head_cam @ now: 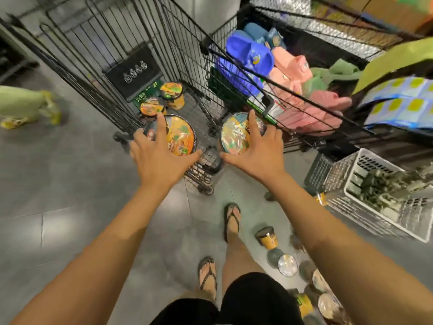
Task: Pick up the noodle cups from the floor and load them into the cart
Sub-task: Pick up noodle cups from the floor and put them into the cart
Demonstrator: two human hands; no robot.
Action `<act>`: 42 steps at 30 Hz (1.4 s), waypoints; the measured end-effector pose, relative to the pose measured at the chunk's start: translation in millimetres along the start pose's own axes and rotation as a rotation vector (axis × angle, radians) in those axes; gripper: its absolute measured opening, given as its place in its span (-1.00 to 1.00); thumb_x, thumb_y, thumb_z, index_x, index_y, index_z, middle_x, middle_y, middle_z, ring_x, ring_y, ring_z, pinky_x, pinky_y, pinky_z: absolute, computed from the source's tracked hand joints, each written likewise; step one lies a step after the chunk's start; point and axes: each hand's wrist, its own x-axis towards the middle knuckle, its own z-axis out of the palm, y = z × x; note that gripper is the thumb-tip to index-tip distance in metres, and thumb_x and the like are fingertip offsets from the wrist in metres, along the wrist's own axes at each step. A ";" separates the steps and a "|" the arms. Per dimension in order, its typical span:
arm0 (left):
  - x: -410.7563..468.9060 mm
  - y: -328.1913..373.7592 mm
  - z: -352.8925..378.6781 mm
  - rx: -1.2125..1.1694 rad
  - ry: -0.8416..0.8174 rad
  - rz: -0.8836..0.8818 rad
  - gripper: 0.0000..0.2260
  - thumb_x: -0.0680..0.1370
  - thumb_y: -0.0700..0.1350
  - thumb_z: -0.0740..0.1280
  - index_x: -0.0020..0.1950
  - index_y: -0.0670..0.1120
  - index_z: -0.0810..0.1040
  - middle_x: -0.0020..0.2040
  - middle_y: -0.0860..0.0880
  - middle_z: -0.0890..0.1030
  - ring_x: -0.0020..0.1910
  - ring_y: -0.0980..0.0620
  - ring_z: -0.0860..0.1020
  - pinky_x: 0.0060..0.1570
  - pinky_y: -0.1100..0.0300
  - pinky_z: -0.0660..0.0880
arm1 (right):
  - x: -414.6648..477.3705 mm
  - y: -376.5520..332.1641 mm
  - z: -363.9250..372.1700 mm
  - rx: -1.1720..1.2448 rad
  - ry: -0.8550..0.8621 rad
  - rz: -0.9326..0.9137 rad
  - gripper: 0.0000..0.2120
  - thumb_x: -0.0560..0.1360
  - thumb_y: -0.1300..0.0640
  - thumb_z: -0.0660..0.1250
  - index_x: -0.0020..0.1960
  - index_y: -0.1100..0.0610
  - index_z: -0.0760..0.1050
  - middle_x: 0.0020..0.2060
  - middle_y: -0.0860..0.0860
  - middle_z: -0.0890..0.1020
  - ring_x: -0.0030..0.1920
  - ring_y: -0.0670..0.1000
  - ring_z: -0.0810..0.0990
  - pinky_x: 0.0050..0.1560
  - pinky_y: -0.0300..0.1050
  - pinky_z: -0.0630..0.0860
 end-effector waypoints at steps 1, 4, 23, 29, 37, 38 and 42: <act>11.4 2.0 3.1 0.013 0.001 -0.001 0.05 0.23 0.47 0.37 0.58 0.16 -0.03 0.40 -0.26 0.20 0.33 -0.33 0.24 0.39 -0.18 0.19 | 13.4 -1.4 1.7 -0.002 -0.012 -0.015 0.17 0.19 -0.53 0.32 0.59 0.00 -0.04 0.13 0.25 0.41 0.15 0.24 0.35 0.19 0.06 0.28; 47.4 13.3 14.3 0.034 0.015 -0.004 0.05 0.23 0.48 0.36 0.57 0.16 -0.05 0.40 -0.26 0.20 0.35 -0.30 0.23 0.38 -0.17 0.19 | 59.4 -2.9 10.7 -0.014 -0.049 -0.056 0.18 0.18 -0.54 0.32 0.59 0.00 -0.03 0.15 0.28 0.42 0.18 0.26 0.36 0.21 0.06 0.27; 226.7 12.3 127.7 0.156 -0.432 -0.365 0.15 0.27 0.43 0.41 0.58 0.04 -0.23 0.40 -0.34 0.17 0.35 -0.34 0.26 0.30 -0.06 0.29 | 290.0 -17.7 137.8 -0.298 -0.673 -0.172 0.23 0.20 -0.58 0.25 0.58 -0.02 -0.25 0.40 0.30 0.26 0.37 0.27 0.21 0.31 0.08 0.27; 285.4 -15.1 193.1 0.097 -0.480 -0.529 0.20 0.23 0.41 0.46 0.57 0.03 -0.24 0.45 -0.38 0.11 0.39 -0.39 0.21 0.27 -0.15 0.36 | 333.7 -38.5 211.2 -0.326 -0.710 -0.067 0.20 0.23 -0.59 0.22 0.58 -0.01 -0.26 0.40 0.30 0.28 0.36 0.26 0.24 0.26 0.09 0.30; 325.7 -59.1 250.7 0.152 -0.542 -0.489 0.13 0.27 0.43 0.42 0.58 -0.02 -0.14 0.45 -0.31 0.18 0.42 -0.33 0.20 0.33 -0.16 0.29 | 377.7 -65.4 296.9 -0.311 -0.793 -0.127 0.24 0.21 -0.50 0.36 0.56 -0.02 -0.28 0.43 0.32 0.19 0.42 0.30 0.14 0.35 0.14 0.22; 329.1 -63.3 253.9 0.158 -0.541 -0.485 0.13 0.27 0.42 0.43 0.58 -0.01 -0.13 0.45 -0.31 0.18 0.42 -0.32 0.20 0.34 -0.15 0.27 | 380.6 -67.3 304.5 -0.297 -0.793 -0.157 0.23 0.22 -0.46 0.40 0.57 -0.03 -0.26 0.42 0.32 0.20 0.41 0.30 0.14 0.35 0.13 0.22; 336.9 -79.6 266.1 0.186 -0.552 -0.447 0.18 0.22 0.41 0.46 0.56 0.06 -0.21 0.43 -0.30 0.17 0.40 -0.29 0.22 0.36 -0.10 0.24 | 386.8 -71.8 328.6 -0.254 -0.727 -0.299 0.20 0.20 -0.40 0.44 0.57 -0.04 -0.16 0.35 0.30 0.26 0.32 0.27 0.21 0.28 0.11 0.25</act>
